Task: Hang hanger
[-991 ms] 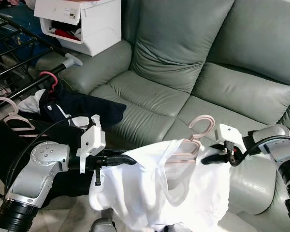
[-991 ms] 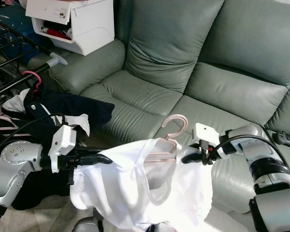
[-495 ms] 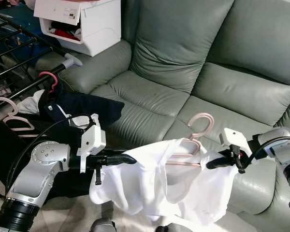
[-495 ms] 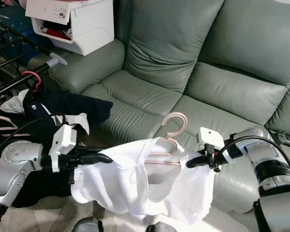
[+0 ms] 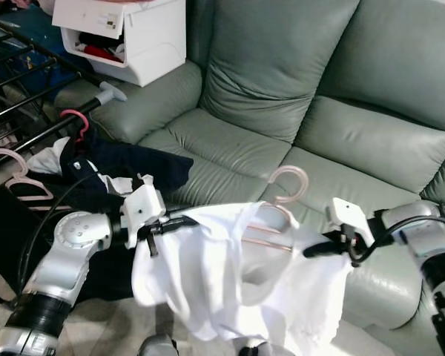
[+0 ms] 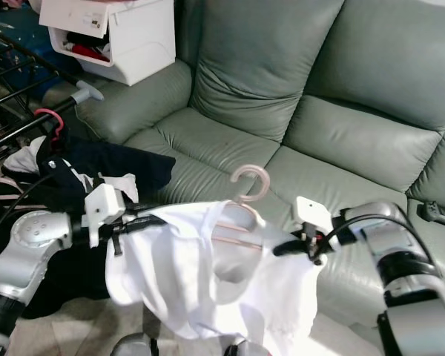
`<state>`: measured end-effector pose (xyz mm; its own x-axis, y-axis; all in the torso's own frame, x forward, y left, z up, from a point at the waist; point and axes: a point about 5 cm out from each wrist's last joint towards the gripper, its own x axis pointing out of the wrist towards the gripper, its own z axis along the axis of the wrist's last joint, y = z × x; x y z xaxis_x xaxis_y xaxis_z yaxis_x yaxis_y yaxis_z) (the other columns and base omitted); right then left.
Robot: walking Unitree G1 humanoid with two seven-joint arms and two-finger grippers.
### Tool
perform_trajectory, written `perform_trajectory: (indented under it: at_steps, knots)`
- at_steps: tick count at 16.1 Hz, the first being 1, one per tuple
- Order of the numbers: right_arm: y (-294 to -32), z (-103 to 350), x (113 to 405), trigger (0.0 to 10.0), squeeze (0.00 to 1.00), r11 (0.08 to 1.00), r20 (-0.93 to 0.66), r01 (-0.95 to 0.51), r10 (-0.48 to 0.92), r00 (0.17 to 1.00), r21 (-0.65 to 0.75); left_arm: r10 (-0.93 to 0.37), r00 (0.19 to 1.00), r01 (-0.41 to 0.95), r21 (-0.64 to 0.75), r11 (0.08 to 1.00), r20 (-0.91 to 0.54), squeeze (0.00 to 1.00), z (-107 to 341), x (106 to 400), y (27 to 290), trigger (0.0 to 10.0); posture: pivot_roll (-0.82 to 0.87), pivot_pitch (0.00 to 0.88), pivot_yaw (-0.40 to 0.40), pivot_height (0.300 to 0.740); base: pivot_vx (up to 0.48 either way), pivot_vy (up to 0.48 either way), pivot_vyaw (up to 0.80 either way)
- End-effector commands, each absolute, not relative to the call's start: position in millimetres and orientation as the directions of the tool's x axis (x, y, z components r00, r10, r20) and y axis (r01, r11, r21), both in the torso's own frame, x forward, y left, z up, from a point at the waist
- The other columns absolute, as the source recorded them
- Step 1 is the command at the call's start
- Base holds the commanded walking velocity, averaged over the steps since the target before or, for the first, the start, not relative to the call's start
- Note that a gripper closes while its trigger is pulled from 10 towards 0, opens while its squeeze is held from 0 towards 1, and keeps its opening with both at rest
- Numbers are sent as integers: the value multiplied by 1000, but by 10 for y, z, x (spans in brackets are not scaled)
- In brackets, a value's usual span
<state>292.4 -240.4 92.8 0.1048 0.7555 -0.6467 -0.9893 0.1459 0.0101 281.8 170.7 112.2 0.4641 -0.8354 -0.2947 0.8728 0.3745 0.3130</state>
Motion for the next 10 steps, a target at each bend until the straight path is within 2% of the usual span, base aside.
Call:
perform_trajectory:
  at_steps: [1,6,7,8,9,10]
  knots:
    - [-2349,1013,3012,0,0,147,-637,-983,749,182,-107,-805,510,834,401,378,-302,1000,1131,2890,1704,10000,-25,0,-24,740,0,0,0]
    - [-2282,880,3083,0,0,278,-647,-933,673,358,-227,-768,534,778,561,283,-353,1000,1014,2897,1796,10000,-25,0,-17,740,0,0,0]
    - [-2201,792,3088,0,0,349,-611,-900,663,434,-260,-745,605,718,598,357,-281,1000,1030,2916,1846,10000,-20,0,-15,740,0,0,0]
    - [-2168,764,3074,0,0,353,-600,-897,668,441,-267,-731,627,701,604,379,-268,1000,1031,2922,1866,10000,-16,0,-15,740,0,0,0]
    - [-2062,695,3059,0,0,417,-544,-860,666,510,-295,-636,750,597,597,536,-179,1000,1039,2973,1956,10000,-14,0,-8,740,0,0,0]
    - [-2013,666,3057,0,0,461,-514,-833,656,553,-306,-567,812,540,551,636,-141,1000,1018,3002,2007,10000,-15,0,-4,740,0,0,0]
